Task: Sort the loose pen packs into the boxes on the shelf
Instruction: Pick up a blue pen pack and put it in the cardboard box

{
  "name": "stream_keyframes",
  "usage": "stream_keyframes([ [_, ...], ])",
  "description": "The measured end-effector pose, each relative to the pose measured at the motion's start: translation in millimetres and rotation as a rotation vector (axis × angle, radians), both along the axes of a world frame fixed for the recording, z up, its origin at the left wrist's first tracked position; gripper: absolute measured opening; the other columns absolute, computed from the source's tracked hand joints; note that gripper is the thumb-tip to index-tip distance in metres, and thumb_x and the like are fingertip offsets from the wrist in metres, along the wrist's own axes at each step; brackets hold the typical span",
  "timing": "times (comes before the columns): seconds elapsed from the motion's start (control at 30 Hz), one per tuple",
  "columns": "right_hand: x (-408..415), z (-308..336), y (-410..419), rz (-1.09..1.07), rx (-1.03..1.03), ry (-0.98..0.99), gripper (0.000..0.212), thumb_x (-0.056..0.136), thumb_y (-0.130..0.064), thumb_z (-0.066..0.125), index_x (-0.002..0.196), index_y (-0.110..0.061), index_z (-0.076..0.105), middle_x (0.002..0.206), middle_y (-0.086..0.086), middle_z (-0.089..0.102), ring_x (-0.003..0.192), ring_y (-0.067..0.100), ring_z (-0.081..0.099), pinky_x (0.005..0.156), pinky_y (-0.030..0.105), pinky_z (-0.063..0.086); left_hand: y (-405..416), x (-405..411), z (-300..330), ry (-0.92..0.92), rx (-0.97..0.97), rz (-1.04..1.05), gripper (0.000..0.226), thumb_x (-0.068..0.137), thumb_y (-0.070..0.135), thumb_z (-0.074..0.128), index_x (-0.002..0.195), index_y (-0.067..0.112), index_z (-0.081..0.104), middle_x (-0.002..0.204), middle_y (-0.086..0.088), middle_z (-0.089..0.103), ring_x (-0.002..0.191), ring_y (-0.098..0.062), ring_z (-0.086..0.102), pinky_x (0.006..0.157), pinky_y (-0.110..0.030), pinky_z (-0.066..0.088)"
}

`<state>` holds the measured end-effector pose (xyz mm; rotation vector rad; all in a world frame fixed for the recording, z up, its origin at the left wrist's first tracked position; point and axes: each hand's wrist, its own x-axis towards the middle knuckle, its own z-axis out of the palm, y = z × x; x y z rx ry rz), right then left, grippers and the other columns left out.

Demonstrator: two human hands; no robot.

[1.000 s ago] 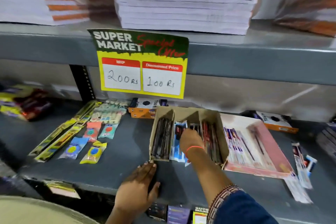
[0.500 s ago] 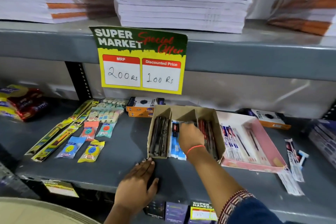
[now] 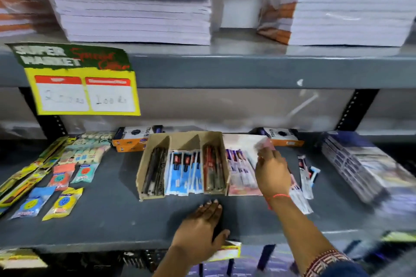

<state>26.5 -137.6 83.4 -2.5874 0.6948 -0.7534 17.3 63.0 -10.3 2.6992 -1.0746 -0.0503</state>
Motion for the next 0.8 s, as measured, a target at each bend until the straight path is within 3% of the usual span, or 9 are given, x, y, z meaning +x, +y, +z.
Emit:
stream_keyframes([
  [0.13,-25.7,-16.2,-46.3,-0.196,0.234,0.011,0.024,0.085,0.002,0.043,0.103,0.004,0.060,0.111,0.030,0.059,0.105,0.045,0.054,0.081,0.047,0.045,-38.3,-3.0,0.2,-0.043,0.049,-0.112,0.069,0.095,0.057,0.026,0.150,0.018,0.014,0.158,0.002,0.007,0.143,-0.013,0.006,0.112,-0.023,0.003],
  [0.33,-48.9,-40.5,-94.3,-0.313,0.315,0.314,0.035,0.090,-0.010,0.046,0.122,0.003,0.047,0.126,0.027,0.052,0.119,0.042,0.047,0.099,0.044,0.040,-48.8,3.2,-3.6,-0.029,0.070,-0.154,0.068,0.095,0.059,0.020,0.151,0.023,0.009,0.158,0.008,0.001,0.143,-0.009,-0.002,0.110,-0.021,-0.003],
  [0.4,-47.9,-42.4,-101.4,-0.307,0.363,0.336,0.032,0.090,-0.009,0.045,0.120,0.004,0.048,0.123,0.027,0.055,0.117,0.041,0.050,0.097,0.043,0.042,-47.1,3.0,-3.8,-0.030,0.070,-0.152,0.068,0.095,0.059,0.019,0.151,0.023,0.009,0.158,0.009,0.000,0.142,-0.009,-0.003,0.109,-0.020,-0.006],
  [0.5,-42.2,-39.7,-104.8,-0.300,0.493,0.249,0.026,0.086,-0.001,0.043,0.108,0.003,0.054,0.110,0.029,0.063,0.103,0.042,0.059,0.082,0.041,0.049,-45.3,2.3,-2.2,-0.038,0.054,-0.148,0.067,0.095,0.059,0.019,0.151,0.024,0.009,0.157,0.009,0.000,0.142,-0.008,-0.004,0.106,-0.020,-0.010],
  [0.7,-28.0,-29.6,-105.6,-0.266,0.637,0.178,0.022,0.083,-0.006,0.048,0.097,-0.002,0.065,0.105,0.027,0.066,0.080,0.035,0.055,0.069,0.031,0.041,-45.0,0.0,1.6,-0.042,0.040,-0.128,0.067,0.094,0.060,0.022,0.151,0.026,0.011,0.157,0.012,0.000,0.142,-0.007,-0.003,0.105,-0.020,-0.013],
  [0.8,-28.4,-32.6,-108.1,-0.341,0.535,0.261,0.032,0.087,-0.014,0.048,0.115,0.000,0.054,0.120,0.026,0.058,0.107,0.040,0.055,0.085,0.042,0.045,-44.7,-0.2,3.7,-0.105,0.003,-0.107,0.066,0.093,0.060,0.025,0.149,0.025,0.021,0.153,0.014,0.005,0.142,-0.008,0.006,0.109,-0.023,-0.007],
])
